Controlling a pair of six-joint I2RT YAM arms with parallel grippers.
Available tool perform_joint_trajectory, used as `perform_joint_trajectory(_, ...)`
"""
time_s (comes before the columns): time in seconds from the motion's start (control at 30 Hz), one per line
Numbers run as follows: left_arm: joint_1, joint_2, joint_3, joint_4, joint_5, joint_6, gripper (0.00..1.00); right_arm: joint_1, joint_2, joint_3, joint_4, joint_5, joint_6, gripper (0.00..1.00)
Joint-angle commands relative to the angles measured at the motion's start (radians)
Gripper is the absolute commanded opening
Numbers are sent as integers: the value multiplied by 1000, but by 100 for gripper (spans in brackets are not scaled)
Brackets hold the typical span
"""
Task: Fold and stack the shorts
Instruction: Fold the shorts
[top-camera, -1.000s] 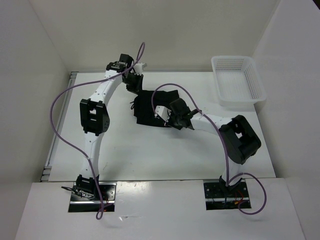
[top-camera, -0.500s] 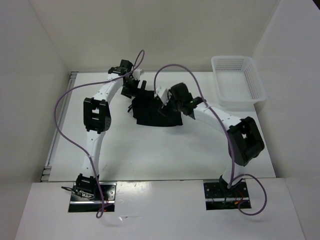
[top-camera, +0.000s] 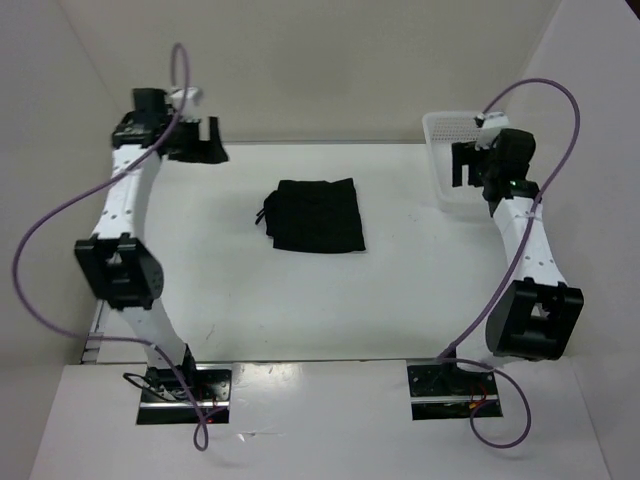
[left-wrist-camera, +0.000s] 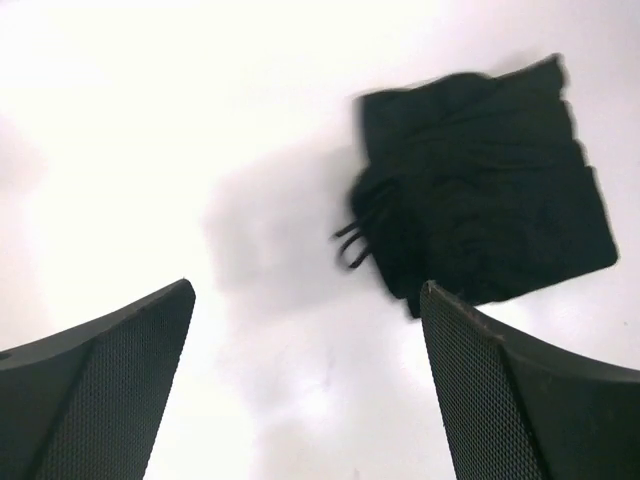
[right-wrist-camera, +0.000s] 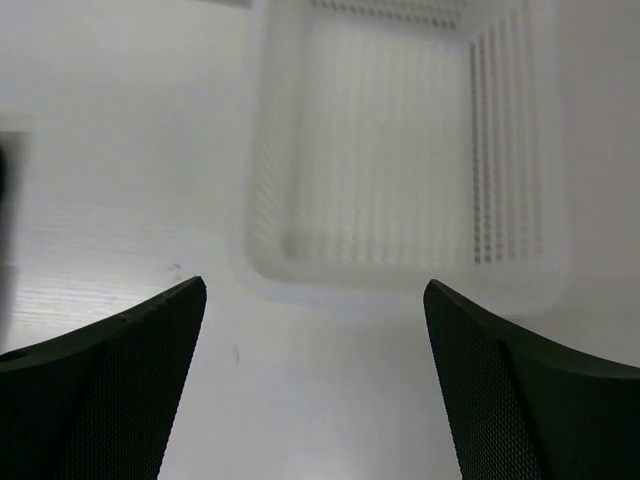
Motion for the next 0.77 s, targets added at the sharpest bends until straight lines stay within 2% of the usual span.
perform_joint_trajectory(0.0,137,-160,-270,125,75,4,100,-62,-79,-63,-43,-7,69,94)
perform_joint_trajectory(0.03,197,-200,-435,164,89,4,100,-62,-110,-83,-43,-7,69,95)
perform_joint_trajectory(0.07,217,-243,-520,208,89,4,100,-62,-173,-124,-43,-7,69,97)
perform_joint_trajectory(0.1,234,-333,-596,283,89,4,100,-62,-200,-138,-73,-19,69,97)
perform_joint_trajectory(0.2,254,-436,-749,319,24,4,100,-62,-295,-200,-127,-19,113,99)
perform_joint_trajectory(0.4,277,-481,-785,328,69,4,100,-62,-388,-272,-161,99,236,99)
perform_joint_trajectory(0.73,277,-492,-803,337,130,4,100,-62,-472,-338,-181,147,239,99)
